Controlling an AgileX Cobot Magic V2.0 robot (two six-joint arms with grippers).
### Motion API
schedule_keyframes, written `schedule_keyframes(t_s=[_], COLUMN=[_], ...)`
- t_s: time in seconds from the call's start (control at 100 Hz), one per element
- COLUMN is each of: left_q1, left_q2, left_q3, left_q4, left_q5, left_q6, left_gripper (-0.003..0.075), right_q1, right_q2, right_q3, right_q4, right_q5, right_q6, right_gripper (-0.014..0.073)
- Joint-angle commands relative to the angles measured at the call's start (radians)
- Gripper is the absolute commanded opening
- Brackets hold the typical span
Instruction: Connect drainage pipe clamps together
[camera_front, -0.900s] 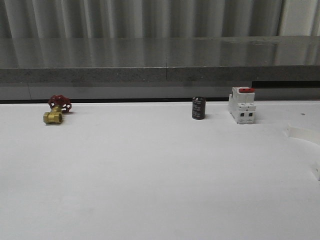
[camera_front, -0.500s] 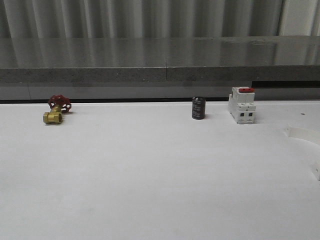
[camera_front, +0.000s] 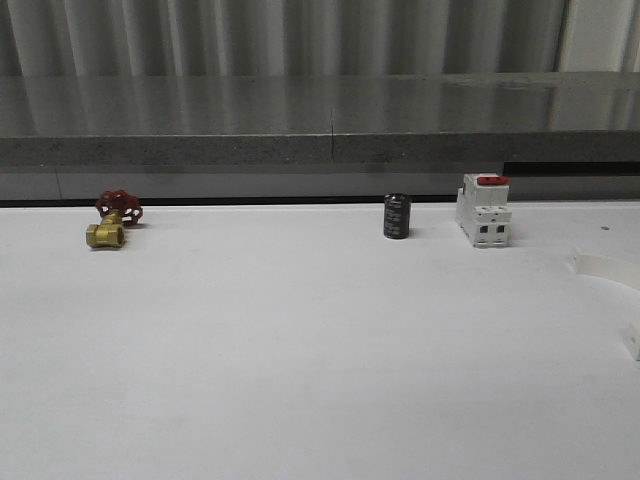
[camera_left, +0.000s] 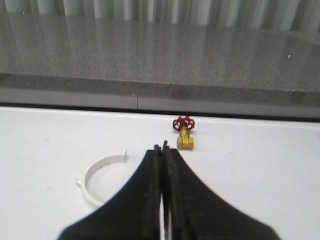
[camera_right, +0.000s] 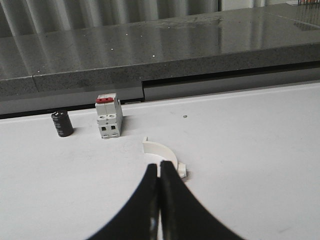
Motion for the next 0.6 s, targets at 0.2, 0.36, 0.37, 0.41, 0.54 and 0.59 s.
schedule_keyframes(t_s=[0.2, 0.36, 0.37, 0.41, 0.54, 0.59], left_q1=[-0.004, -0.004, -0.004, -0.004, -0.004, -0.004], left_q2=[0.293, 0.375, 0.38, 0.395, 0.433, 0.44], left_q3=[-0.266, -0.269, -0.269, -0.269, -0.269, -0.269], left_q4=[-0.008, -0.003, -0.003, -0.003, -0.003, -0.003], left_q5=[0.205, 0.212, 0.212, 0.221, 0.247, 0.264], left_q6=[-0.001, -0.001, -0.001, -0.001, -0.001, -0.001], left_gripper=[-0.002, -0.0017, -0.0015, 0.0001, 0.0235, 0.0373], right_q1=[-0.003, -0.003, -0.003, -0.003, -0.003, -0.003], right_q2=[-0.015, -0.015, -0.015, -0.015, -0.015, -0.015], right_q3=[-0.016, -0.016, -0.016, -0.016, -0.016, -0.016], right_q4=[-0.003, -0.003, -0.003, -0.003, -0.003, -0.003], right_q5=[-0.078, -0.078, -0.078, -0.078, -0.078, -0.078], right_q6=[-0.01, -0.01, -0.01, -0.01, -0.01, -0.01], right_gripper=[-0.0069, -0.0069, -0.0069, -0.0069, -0.0069, -0.0069])
